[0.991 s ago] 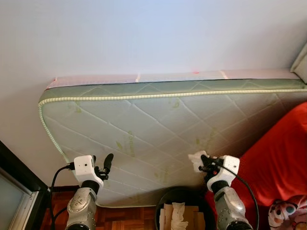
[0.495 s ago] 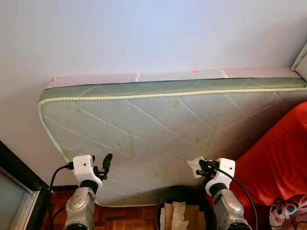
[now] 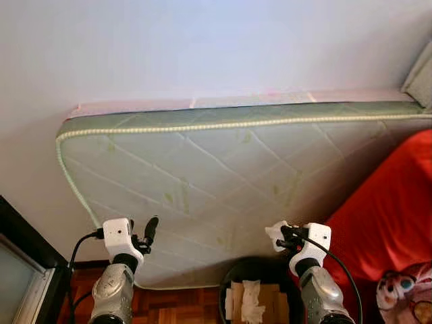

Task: Clean up the room

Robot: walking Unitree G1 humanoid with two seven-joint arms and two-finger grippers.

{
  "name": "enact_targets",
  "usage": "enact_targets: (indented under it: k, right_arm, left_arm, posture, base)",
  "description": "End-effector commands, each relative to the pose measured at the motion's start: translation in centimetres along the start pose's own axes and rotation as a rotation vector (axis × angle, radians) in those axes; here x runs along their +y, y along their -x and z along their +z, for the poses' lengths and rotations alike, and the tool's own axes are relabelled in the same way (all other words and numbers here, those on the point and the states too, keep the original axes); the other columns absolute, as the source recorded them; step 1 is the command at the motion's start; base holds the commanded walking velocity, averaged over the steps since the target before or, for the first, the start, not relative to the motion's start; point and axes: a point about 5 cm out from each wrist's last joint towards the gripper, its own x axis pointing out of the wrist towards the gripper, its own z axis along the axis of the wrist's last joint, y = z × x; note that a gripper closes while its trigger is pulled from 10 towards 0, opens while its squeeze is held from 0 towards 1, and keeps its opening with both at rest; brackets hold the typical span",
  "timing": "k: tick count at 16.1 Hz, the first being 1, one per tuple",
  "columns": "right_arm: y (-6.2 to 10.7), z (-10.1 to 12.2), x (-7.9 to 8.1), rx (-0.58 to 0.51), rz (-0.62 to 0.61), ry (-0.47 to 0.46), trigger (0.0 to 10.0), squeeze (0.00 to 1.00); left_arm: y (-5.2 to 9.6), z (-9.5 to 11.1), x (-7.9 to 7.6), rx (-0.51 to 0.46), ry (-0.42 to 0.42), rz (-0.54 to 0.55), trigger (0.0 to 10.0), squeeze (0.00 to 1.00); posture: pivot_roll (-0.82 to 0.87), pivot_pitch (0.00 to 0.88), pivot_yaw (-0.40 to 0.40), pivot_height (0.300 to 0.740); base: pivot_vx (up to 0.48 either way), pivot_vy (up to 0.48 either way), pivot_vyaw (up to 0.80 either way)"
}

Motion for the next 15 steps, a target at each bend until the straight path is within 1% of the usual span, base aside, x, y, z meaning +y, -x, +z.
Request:
enact_targets:
  k: [1,8,11,12,14,15]
  right_arm:
    - [0.03,-0.08,0.0,0.006,0.0,0.01,10.0,0.0]
    - [0.06,-0.16,0.0,0.013,0.003,0.016,10.0,0.0]
    - [0.04,-0.29,0.0,0.034,0.008,0.033,10.0,0.0]
    - [0.03,-0.31,0.0,0.037,0.009,0.034,10.0,0.0]
    - [0.04,-0.22,-0.03,0.029,0.01,0.031,10.0,0.0]
    - [0.06,-0.12,-0.12,0.019,0.006,0.024,10.0,0.0]
  left_arm:
    - [-0.18,0.23,-0.08,-0.002,-0.006,-0.013,10.0,0.0]
    - [-0.19,0.29,-0.22,-0.005,-0.008,-0.017,10.0,0.0]
    - [-0.19,0.29,-0.22,-0.004,-0.008,-0.017,10.0,0.0]
    - [-0.2,0.3,-0.21,-0.004,-0.008,-0.016,10.0,0.0]
    - [-0.23,0.36,-0.2,-0.006,-0.009,-0.015,10.0,0.0]
    - [-0.23,0.36,-0.2,-0.005,-0.011,-0.014,10.0,0.0]
  posture:
    - [0.08,0.0,-0.002,0.676]
    - [0.08,0.0,-0.002,0.676]
    - [0.08,0.0,-0.004,0.676]
    - [0.08,0.0,-0.004,0.671]
    - [0.08,0.0,-0.004,0.642]
    - [0.08,0.0,-0.003,0.642]
  base:
    - [0.0,0.0,0.0]
    - [0.0,0.0,0.0]
    - [0.0,0.0,0.0]
    - [0.0,0.0,0.0]
    - [0.0,0.0,0.0]
    - [0.0,0.0,0.0]
